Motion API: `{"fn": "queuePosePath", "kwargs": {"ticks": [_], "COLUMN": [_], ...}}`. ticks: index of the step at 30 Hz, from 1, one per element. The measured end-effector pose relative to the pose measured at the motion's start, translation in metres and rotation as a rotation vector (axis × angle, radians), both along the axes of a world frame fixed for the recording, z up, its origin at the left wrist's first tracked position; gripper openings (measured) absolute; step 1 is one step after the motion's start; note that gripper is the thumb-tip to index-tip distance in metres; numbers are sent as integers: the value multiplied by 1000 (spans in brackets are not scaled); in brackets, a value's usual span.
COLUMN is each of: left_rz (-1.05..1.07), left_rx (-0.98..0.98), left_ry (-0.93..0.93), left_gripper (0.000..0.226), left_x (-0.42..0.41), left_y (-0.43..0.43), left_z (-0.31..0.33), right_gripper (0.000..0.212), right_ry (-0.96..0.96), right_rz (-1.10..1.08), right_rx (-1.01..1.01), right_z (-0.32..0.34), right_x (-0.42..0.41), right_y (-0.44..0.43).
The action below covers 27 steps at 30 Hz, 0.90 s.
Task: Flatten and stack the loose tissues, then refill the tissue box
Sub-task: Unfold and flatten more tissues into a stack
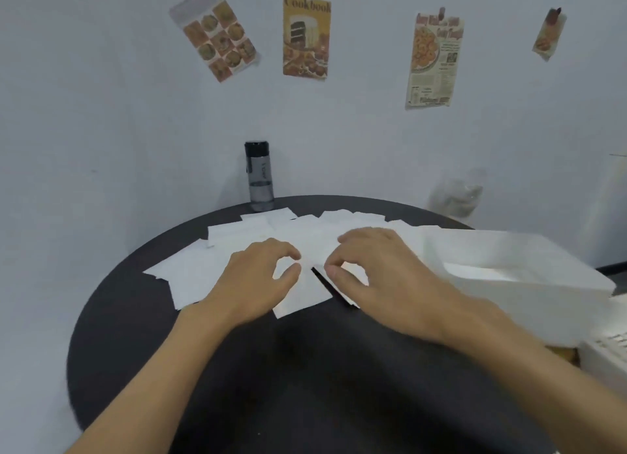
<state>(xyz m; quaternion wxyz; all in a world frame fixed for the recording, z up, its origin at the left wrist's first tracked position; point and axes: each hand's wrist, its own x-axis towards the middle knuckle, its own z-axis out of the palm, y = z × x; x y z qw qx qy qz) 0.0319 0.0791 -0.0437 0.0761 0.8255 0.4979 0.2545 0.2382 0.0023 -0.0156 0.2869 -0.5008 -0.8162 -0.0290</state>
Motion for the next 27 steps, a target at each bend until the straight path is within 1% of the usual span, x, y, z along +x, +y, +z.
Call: {"fn": "queuePosePath", "kwargs": {"ticks": [3, 6, 8, 11, 15, 19, 21, 24, 27], "left_rz": [133, 250, 316, 360, 374, 373, 390, 417, 449], "left_rx": [-27, -31, -31, -68, -82, -58, -51, -40, -32], "left_ry": [28, 59, 65, 6, -56, -145, -161, -199, -276], "left_gripper": [26, 35, 39, 41, 33, 22, 16, 14, 13], "left_x": [-42, -77, -94, -107, -111, -112, -110, -108, -108], "left_y": [5, 8, 8, 11, 20, 21, 19, 18, 17], "left_z": [-14, -26, -34, -44, -50, -50, -48, -46, -45], "right_gripper": [20, 23, 25, 28, 26, 23, 22, 22, 21], "right_ry": [41, 79, 88, 89, 64, 101, 105, 103, 102], "right_rz": [74, 55, 39, 19, 16, 15, 16, 13, 15], "right_rx": [-75, -144, -145, -127, -139, -176, -183, -182, -176], "right_z": [-23, -43, -52, -64, -75, -77, -78, -78, -79], "right_x": [-45, -79, -97, -114, -119, -117, -117, -118, -118], "right_y": [20, 39, 50, 62, 70, 74, 75, 75, 76]}}
